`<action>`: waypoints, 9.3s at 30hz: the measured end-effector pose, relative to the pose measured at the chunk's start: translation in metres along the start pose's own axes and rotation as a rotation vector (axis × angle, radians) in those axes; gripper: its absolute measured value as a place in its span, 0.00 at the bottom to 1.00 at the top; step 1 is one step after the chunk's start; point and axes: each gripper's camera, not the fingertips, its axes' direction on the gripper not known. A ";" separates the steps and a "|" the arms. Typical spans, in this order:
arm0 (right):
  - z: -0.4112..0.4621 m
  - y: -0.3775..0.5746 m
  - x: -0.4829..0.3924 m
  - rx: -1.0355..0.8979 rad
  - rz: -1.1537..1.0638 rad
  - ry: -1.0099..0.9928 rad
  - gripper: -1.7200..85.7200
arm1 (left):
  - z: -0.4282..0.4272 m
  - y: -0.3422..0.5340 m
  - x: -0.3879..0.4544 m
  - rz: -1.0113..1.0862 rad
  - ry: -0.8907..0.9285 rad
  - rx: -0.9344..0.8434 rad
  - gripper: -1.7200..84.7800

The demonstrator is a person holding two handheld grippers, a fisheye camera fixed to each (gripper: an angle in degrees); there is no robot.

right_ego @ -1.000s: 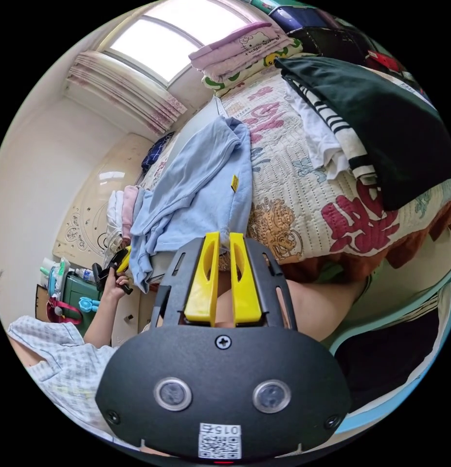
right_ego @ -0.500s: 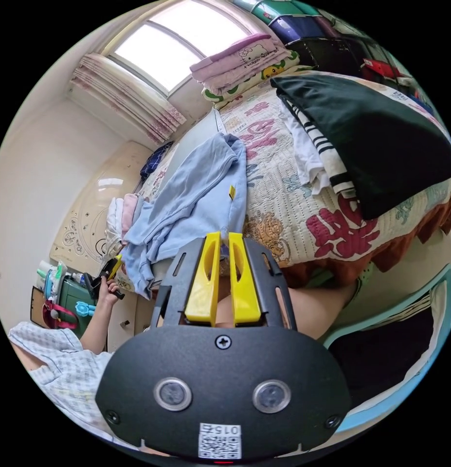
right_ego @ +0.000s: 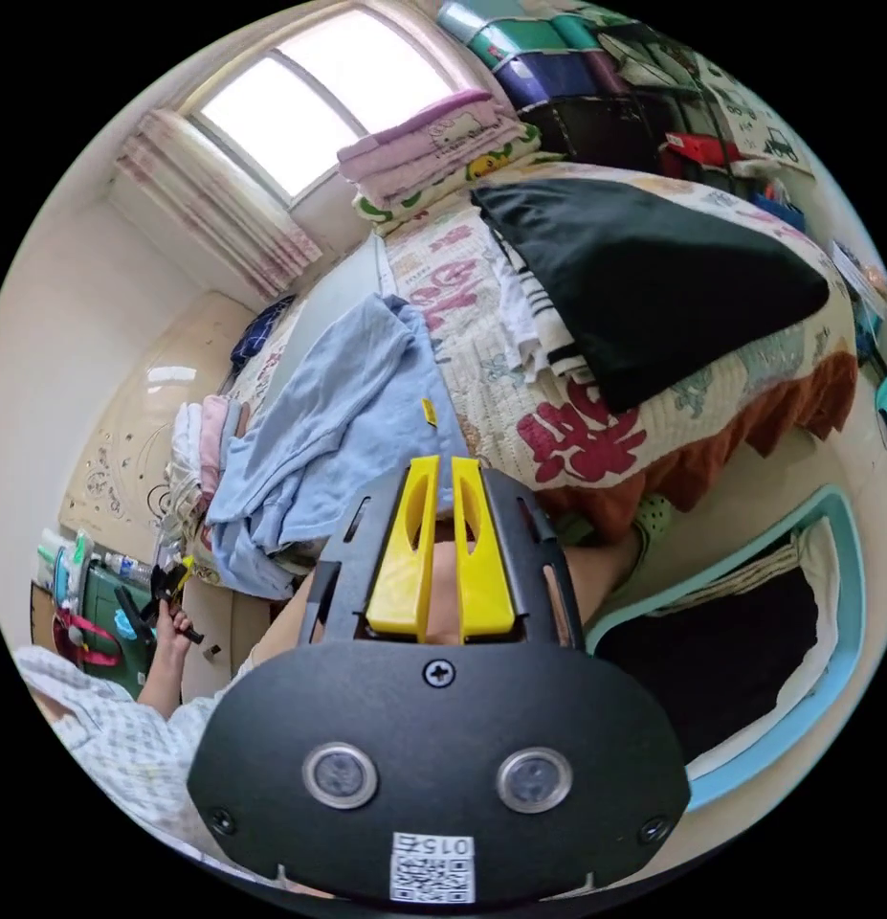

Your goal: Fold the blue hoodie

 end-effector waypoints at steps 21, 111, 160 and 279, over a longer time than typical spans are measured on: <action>0.198 -0.113 0.019 -0.447 -0.029 -0.380 0.07 | 0.206 -0.169 0.157 0.662 0.305 -0.514 0.09; 0.364 0.197 0.113 -0.285 -0.544 -0.381 0.13 | 0.091 -0.030 0.023 -0.022 0.340 -0.330 0.15; 0.432 0.271 -0.110 -0.343 -0.843 0.089 0.14 | -0.027 -0.026 -0.002 0.052 0.189 -0.261 0.04; 0.037 0.061 0.115 -0.084 0.095 0.180 0.02 | 0.109 0.030 -0.068 -0.116 -0.166 -0.428 0.01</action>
